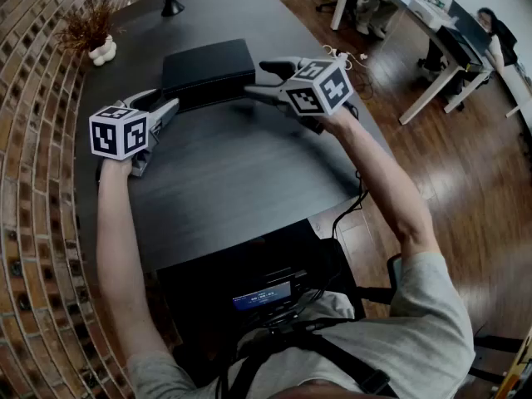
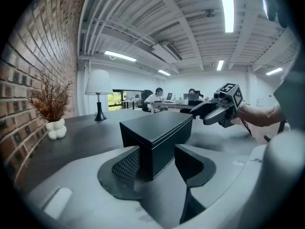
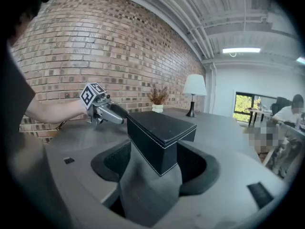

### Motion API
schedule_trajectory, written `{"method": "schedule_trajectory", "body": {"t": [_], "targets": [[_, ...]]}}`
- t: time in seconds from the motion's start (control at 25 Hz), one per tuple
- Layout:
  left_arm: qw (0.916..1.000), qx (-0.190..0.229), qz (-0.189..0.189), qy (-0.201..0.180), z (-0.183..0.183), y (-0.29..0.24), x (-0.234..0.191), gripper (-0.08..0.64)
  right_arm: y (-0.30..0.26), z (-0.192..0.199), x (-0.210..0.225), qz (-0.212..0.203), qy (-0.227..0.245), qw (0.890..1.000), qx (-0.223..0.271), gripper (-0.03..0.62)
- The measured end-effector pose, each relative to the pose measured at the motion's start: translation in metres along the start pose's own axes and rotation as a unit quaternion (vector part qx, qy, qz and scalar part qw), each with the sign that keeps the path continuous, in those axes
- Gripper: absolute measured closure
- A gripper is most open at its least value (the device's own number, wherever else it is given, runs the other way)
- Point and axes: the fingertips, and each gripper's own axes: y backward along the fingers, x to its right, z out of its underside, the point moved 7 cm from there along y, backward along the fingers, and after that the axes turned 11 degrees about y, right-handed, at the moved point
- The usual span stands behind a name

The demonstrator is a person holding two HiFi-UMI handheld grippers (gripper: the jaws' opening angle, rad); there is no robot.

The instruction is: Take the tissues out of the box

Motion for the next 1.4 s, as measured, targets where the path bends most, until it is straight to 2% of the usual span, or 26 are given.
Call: {"method": "schedule_trajectory", "body": {"t": [0.12, 0.28, 0.4, 0.6, 0.72, 0.88, 1.08, 1.2, 1.28, 1.4], "targets": [[0.9999, -0.001, 0.013, -0.009, -0.005, -0.006, 0.003, 0.32, -0.006, -0.005, -0.007, -0.014, 0.001, 1.0, -0.009, 0.288], [0.9995, -0.005, 0.008, -0.03, -0.005, -0.007, 0.006, 0.318, -0.006, -0.007, -0.006, -0.029, -0.008, 0.999, -0.012, 0.285], [0.9991, -0.008, 0.005, -0.04, -0.006, -0.007, 0.007, 0.318, -0.003, -0.009, -0.003, -0.046, -0.03, 0.998, -0.001, 0.29], [0.9988, -0.012, 0.009, -0.047, -0.005, -0.004, 0.01, 0.318, 0.002, -0.009, 0.003, -0.083, -0.101, 0.991, 0.031, 0.29], [0.9978, -0.02, 0.012, -0.062, -0.005, -0.003, 0.015, 0.318, 0.006, -0.01, 0.008, -0.09, -0.116, 0.988, 0.04, 0.29], [0.9974, -0.022, 0.022, -0.065, -0.001, 0.002, 0.025, 0.318, 0.013, -0.012, 0.006, -0.082, -0.092, 0.992, 0.031, 0.29], [0.9944, -0.031, 0.01, -0.101, 0.0, 0.006, 0.034, 0.318, 0.02, -0.031, -0.013, -0.074, -0.009, 0.997, 0.03, 0.314], [0.9954, -0.022, 0.009, -0.093, 0.0, 0.011, 0.036, 0.318, 0.016, -0.028, -0.011, -0.045, 0.018, 0.999, 0.005, 0.313], [0.9956, -0.018, 0.006, -0.092, 0.0, 0.014, 0.038, 0.318, 0.014, -0.018, -0.004, -0.031, 0.017, 0.999, -0.02, 0.313], [0.9953, -0.018, 0.001, -0.095, -0.001, 0.015, 0.041, 0.318, 0.008, -0.009, -0.004, -0.042, 0.005, 0.998, -0.042, 0.313]]}}
